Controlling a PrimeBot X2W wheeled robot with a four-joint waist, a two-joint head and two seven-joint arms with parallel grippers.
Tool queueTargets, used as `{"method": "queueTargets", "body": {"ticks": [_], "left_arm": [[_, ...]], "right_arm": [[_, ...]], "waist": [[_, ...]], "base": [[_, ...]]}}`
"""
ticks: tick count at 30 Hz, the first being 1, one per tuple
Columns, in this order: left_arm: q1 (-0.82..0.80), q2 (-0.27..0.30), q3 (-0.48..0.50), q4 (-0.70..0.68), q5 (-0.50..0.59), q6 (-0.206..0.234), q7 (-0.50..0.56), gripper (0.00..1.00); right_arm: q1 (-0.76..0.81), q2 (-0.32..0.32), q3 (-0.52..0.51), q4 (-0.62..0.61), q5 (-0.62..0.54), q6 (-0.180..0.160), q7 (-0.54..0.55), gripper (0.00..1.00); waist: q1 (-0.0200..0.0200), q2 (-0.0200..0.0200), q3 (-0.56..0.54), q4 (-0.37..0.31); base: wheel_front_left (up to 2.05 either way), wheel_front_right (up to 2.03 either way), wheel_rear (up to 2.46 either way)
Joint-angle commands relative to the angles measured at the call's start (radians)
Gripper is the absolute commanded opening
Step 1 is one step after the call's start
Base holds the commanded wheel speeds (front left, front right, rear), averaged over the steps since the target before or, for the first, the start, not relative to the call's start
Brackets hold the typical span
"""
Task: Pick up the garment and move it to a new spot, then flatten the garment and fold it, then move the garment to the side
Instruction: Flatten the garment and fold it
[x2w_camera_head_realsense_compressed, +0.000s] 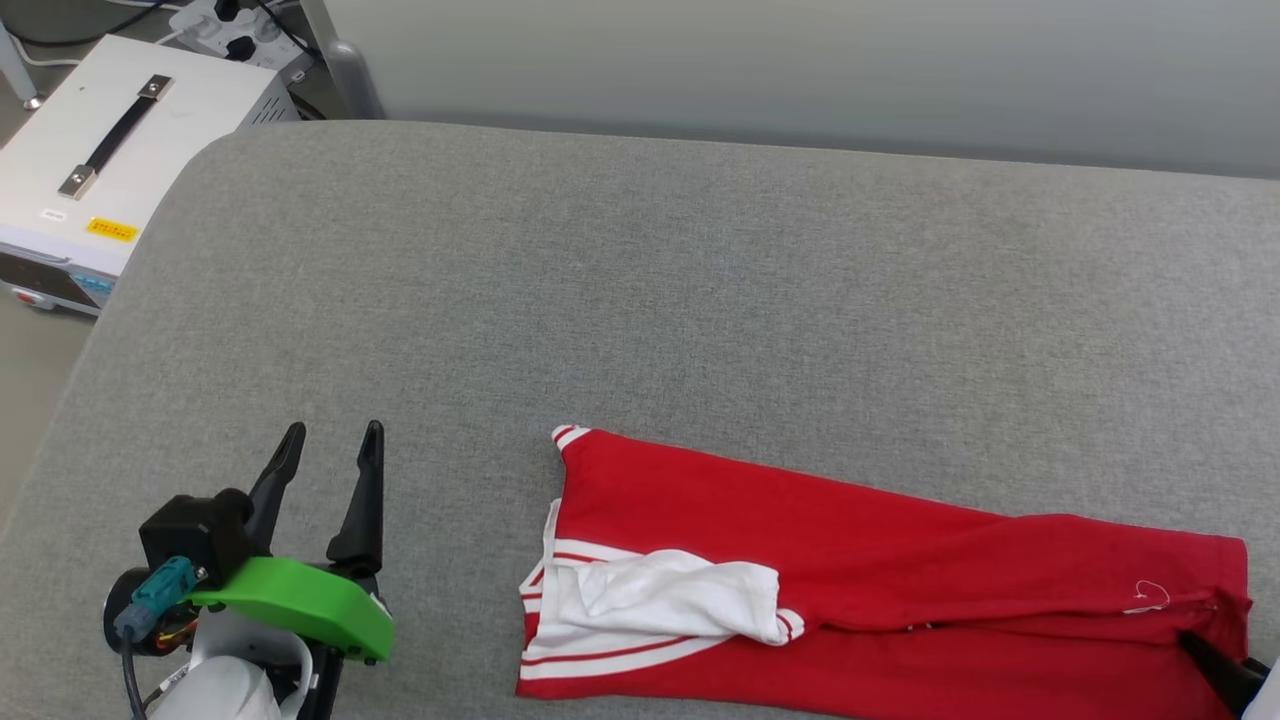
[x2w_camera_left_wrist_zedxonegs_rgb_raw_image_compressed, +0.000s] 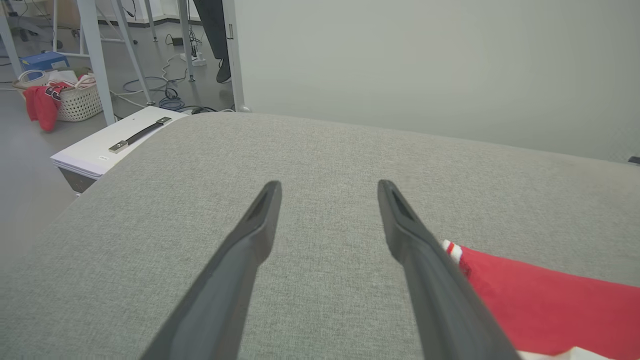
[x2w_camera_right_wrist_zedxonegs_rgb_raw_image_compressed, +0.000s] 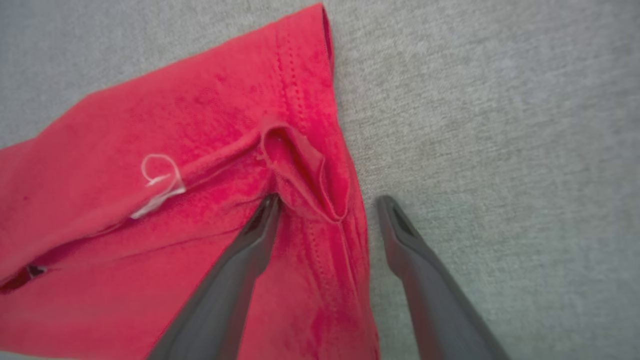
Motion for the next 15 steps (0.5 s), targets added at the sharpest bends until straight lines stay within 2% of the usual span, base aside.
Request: {"method": "queueTargets", "body": {"ticks": [1, 7, 8, 9, 10, 11, 15], "left_arm": [[0.016, -0.012, 0.012, 0.005, 0.02, -0.011, -0.006, 1.0], [0.023, -0.041, 0.038, 0.033, 0.044, -0.038, -0.006, 1.0], [0.024, -0.045, 0.041, 0.037, 0.048, -0.041, -0.006, 1.0], [0.025, -0.048, 0.043, 0.04, 0.051, -0.044, -0.006, 1.0], [0.025, -0.05, 0.045, 0.042, 0.053, -0.046, -0.006, 1.0], [0.026, -0.052, 0.048, 0.046, 0.055, -0.049, -0.006, 1.0], [0.033, -0.058, 0.054, 0.056, 0.06, -0.058, -0.006, 1.0]], "right_arm": [[-0.007, 0.038, 0.04, 0.024, 0.023, 0.001, 0.027, 1.0], [-0.007, 0.059, 0.1, 0.021, 0.058, 0.001, 0.048, 1.0], [-0.007, 0.057, 0.106, 0.023, 0.06, 0.001, 0.046, 0.8], [-0.006, 0.053, 0.109, 0.024, 0.058, 0.001, 0.04, 0.4], [-0.007, 0.049, 0.109, 0.026, 0.056, 0.001, 0.031, 0.23], [-0.008, 0.043, 0.107, 0.03, 0.052, 0.001, 0.016, 0.0], [-0.016, 0.016, 0.092, 0.045, 0.025, 0.001, -0.05, 0.0]], "waist": [[0.0001, 0.0, 0.003, 0.002], [0.0001, 0.0, -0.01, -0.006], [0.0001, 0.0, -0.015, -0.007], [0.0001, 0.0, -0.018, -0.009], [0.0001, 0.0, -0.02, -0.01], [0.0001, 0.0, -0.024, -0.013], [0.0001, 0.0, -0.039, -0.021]], "base": [[0.0, 0.0, 0.0], [0.0, 0.0, 0.0], [0.0, 0.0, 0.0], [0.0, 0.0, 0.0], [0.0, 0.0, 0.0], [0.0, 0.0, 0.0], [0.0, 0.0, 0.0]]}}
